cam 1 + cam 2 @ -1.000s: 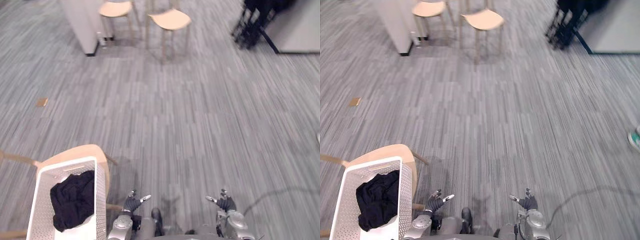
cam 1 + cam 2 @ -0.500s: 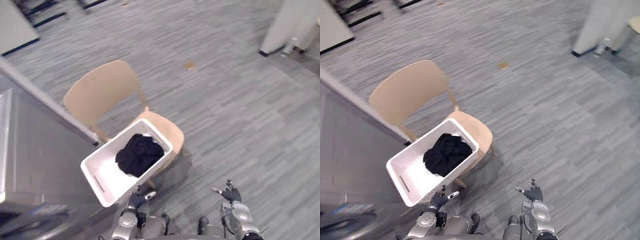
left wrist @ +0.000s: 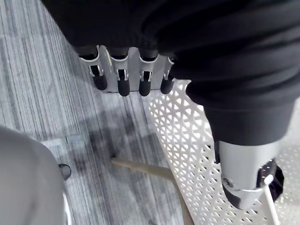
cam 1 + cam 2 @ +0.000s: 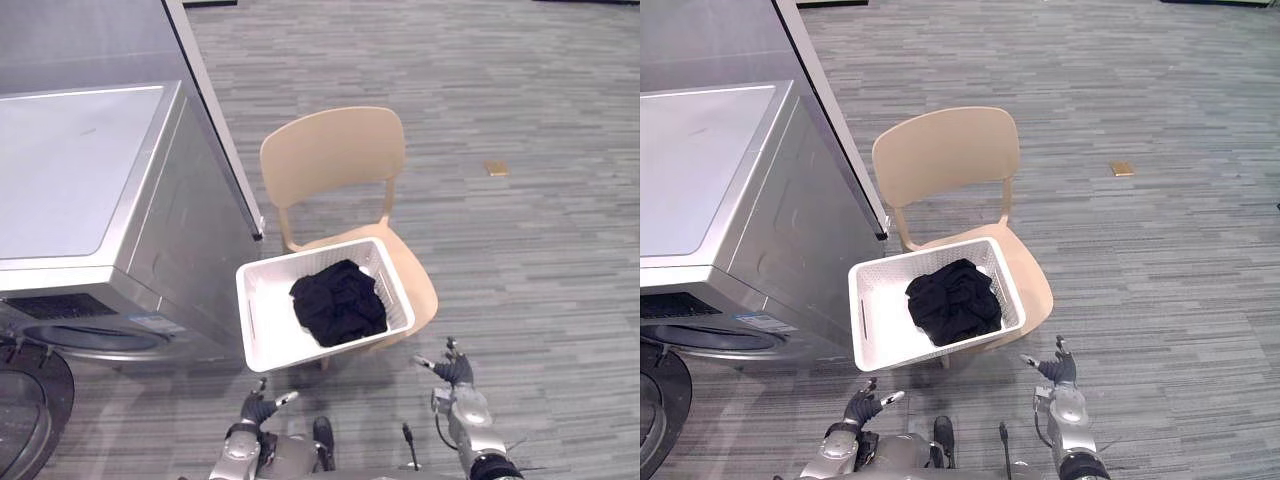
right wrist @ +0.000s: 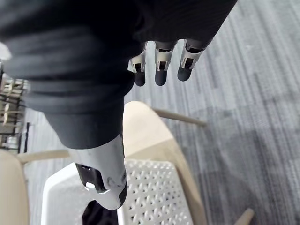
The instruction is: Pick up the laundry basket with both hands and put the clothes into the washing machine.
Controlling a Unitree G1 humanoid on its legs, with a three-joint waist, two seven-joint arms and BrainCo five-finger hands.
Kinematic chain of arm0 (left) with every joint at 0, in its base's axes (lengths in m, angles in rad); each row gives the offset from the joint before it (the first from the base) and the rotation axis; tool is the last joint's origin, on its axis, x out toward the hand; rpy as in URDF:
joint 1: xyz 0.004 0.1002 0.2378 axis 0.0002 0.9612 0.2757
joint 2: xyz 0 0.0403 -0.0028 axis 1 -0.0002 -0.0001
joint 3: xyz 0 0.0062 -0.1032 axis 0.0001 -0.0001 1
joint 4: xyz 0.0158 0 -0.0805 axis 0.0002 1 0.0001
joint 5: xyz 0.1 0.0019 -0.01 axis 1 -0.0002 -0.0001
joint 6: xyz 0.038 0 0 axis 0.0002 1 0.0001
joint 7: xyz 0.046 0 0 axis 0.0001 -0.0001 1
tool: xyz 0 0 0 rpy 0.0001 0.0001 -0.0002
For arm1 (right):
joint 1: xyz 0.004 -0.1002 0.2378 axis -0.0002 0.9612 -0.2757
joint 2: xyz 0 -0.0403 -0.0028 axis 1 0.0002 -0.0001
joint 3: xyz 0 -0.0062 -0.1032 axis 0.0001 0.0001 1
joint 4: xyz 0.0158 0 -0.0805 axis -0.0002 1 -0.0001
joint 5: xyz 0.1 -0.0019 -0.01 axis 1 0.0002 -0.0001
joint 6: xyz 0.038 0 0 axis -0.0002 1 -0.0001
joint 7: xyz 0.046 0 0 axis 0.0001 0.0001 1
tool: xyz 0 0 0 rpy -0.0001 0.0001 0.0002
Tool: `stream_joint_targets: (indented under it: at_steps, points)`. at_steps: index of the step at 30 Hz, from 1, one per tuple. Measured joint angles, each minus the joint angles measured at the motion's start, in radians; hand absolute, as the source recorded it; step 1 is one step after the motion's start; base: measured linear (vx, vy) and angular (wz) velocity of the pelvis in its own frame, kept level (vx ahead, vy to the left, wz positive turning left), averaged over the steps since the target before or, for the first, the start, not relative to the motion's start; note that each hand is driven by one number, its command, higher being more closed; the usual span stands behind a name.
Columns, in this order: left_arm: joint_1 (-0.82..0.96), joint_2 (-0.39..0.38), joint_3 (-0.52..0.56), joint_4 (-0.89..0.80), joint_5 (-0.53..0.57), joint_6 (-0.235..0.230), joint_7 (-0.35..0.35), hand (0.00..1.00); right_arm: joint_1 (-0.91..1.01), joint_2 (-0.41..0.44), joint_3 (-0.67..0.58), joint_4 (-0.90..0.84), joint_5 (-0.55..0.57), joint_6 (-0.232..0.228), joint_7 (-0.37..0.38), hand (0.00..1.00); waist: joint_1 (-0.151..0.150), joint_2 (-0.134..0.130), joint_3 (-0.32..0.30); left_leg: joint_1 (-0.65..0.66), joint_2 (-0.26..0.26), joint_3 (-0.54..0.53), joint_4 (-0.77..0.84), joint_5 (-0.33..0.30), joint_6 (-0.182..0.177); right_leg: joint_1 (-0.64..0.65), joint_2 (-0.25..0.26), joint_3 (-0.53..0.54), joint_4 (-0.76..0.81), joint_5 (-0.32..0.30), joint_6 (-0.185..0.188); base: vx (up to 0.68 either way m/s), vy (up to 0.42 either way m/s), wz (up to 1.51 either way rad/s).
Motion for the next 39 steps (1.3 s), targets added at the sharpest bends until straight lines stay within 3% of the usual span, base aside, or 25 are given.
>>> stream_joint_targets:
  at_steps: [1,2,3,5,6,9,10,13,21,22,26,28,30,33,35,38,39]
  points:
    - [-0.001,0.008,-0.001,0.008,0.0,-0.001,0.0,0.0,-0.001,-0.006,0.027,-0.04,-0.031,0.001,-0.004,0.0,-0.003,-0.001,0.005,0.019,-0.004,-0.026,-0.023,-0.035,0.035,-0.07,-0.022,0.044,0.144,0.003,-0.013,-0.03,0.062,0.26]
    - [-0.018,0.029,-0.002,0.02,0.003,-0.001,-0.001,0.0,0.002,-0.017,0.067,-0.114,-0.088,0.002,-0.01,0.0,-0.016,-0.029,0.016,0.023,-0.025,-0.049,-0.017,-0.036,0.028,-0.165,-0.026,0.17,0.272,-0.05,-0.038,-0.01,0.01,0.37]
    - [-0.018,0.032,0.0,0.029,0.003,-0.003,-0.001,0.0,0.002,-0.023,0.076,-0.141,-0.108,0.002,-0.011,0.0,-0.026,-0.029,0.016,0.024,-0.025,-0.065,-0.015,-0.036,0.028,-0.181,-0.008,0.211,0.275,-0.068,-0.034,-0.01,-0.025,0.67]
    - [-0.008,0.032,0.022,0.035,0.005,-0.005,-0.002,0.0,0.003,-0.06,0.107,-0.253,-0.164,-0.001,-0.01,0.0,-0.057,-0.021,0.021,0.036,-0.023,-0.111,-0.012,-0.03,0.019,-0.185,0.053,0.328,0.161,-0.123,-0.017,0.03,-0.065,0.74]
    - [-0.006,0.031,0.026,0.034,0.005,-0.009,-0.002,0.0,0.002,-0.083,0.117,-0.299,-0.188,-0.003,-0.009,0.0,-0.056,-0.017,0.022,0.035,-0.023,-0.131,-0.01,-0.026,0.012,-0.184,0.078,0.382,0.067,-0.128,-0.008,0.04,-0.086,0.71]
    - [-0.006,0.041,0.035,0.033,0.008,-0.018,-0.003,0.0,-0.004,-0.149,0.144,-0.382,-0.26,-0.011,0.001,0.0,-0.054,-0.029,0.015,-0.001,-0.028,-0.196,0.014,-0.017,-0.013,-0.165,0.112,0.49,-0.202,-0.087,0.008,0.05,-0.141,0.77]
    - [-0.009,0.038,0.051,0.033,0.013,-0.019,-0.003,0.0,-0.02,-0.176,0.17,-0.377,-0.288,-0.02,0.024,0.0,-0.053,-0.029,0.016,-0.016,-0.031,-0.222,0.036,-0.025,-0.026,-0.148,0.106,0.479,-0.259,0.006,0.007,0.05,-0.152,0.59]
    - [-0.004,0.034,0.067,0.033,0.035,-0.023,-0.003,0.0,-0.099,-0.228,0.306,-0.35,-0.351,-0.026,0.071,0.0,-0.035,0.008,0.014,-0.031,0.016,-0.24,0.029,-0.02,-0.053,-0.136,0.148,0.442,-0.305,0.031,-0.023,0.07,-0.194,0.19]
    - [-0.023,0.033,0.067,0.028,0.047,-0.029,-0.02,0.0,-0.279,-0.246,0.459,-0.149,-0.369,-0.042,0.121,0.0,-0.015,0.009,0.029,-0.082,0.047,-0.376,-0.063,0.07,-0.134,-0.079,0.178,0.253,-0.442,0.066,-0.062,0.06,-0.138,0.65]
    - [-0.028,0.033,0.067,0.011,0.046,-0.029,-0.02,0.0,-0.318,-0.247,0.464,-0.106,-0.372,-0.042,0.12,0.0,0.002,0.013,0.046,-0.095,0.047,-0.391,-0.065,0.08,-0.14,-0.079,0.18,0.229,-0.45,0.069,-0.066,-0.03,-0.05,0.67]
    - [-0.051,0.031,0.065,-0.02,0.043,-0.04,-0.019,0.0,-0.49,-0.262,0.463,0.057,-0.399,-0.038,0.103,0.0,0.008,0.049,0.126,-0.168,0.038,-0.455,-0.071,0.143,-0.151,-0.105,0.181,0.156,-0.465,0.085,-0.082,-0.09,-0.034,0.7]
    - [-0.084,0.028,0.065,-0.023,0.036,-0.04,-0.018,0.0,-0.587,-0.305,0.463,0.14,-0.41,-0.025,0.071,0.0,0.05,0.091,0.182,-0.211,0.046,-0.483,-0.105,0.186,-0.155,-0.15,0.188,0.125,-0.464,0.096,-0.097,-0.15,-0.038,0.4]
    - [-0.103,0.03,0.067,-0.027,0.014,-0.045,-0.015,0.0,-0.659,-0.33,0.464,0.21,-0.412,-0.014,0.057,0.0,0.061,0.122,0.222,-0.236,0.055,-0.505,-0.142,0.217,-0.15,-0.185,0.195,0.1,-0.449,0.099,-0.101,-0.18,-0.042,0.36]
    - [-0.116,0.036,0.067,-0.03,-0.012,-0.059,-0.004,0.0,-0.747,-0.363,0.464,0.265,-0.411,0.001,0.033,0.0,0.064,0.141,0.243,-0.281,0.069,-0.522,-0.208,0.262,-0.153,-0.268,0.194,0.084,-0.408,0.098,-0.102,-0.17,-0.032,0.2]
    - [-0.159,0.039,0.066,-0.032,-0.041,-0.063,0.002,0.0,-0.81,-0.429,0.465,0.297,-0.411,0.003,0.025,0.0,0.075,0.161,0.269,-0.328,0.071,-0.534,-0.23,0.288,-0.157,-0.331,0.185,0.07,-0.372,0.096,-0.103,-0.15,-0.018,0.16]
    - [-0.201,0.049,0.065,-0.036,-0.069,-0.079,0.006,0.0,-0.857,-0.468,0.489,0.326,-0.416,0.004,0.021,0.0,0.091,0.168,0.273,-0.4,0.071,-0.533,-0.231,0.302,-0.163,-0.418,0.173,0.07,-0.329,0.091,-0.108,-0.1,-0.014,0.01]
    - [-0.207,0.05,0.065,-0.036,-0.073,-0.08,0.007,0.0,-0.864,-0.47,0.498,0.334,-0.419,0.002,0.018,1.0,0.091,0.168,0.273,-0.411,0.07,-0.534,-0.231,0.305,-0.163,-0.434,0.17,0.07,-0.321,0.089,-0.109,-0.07,-0.049,-0.02]
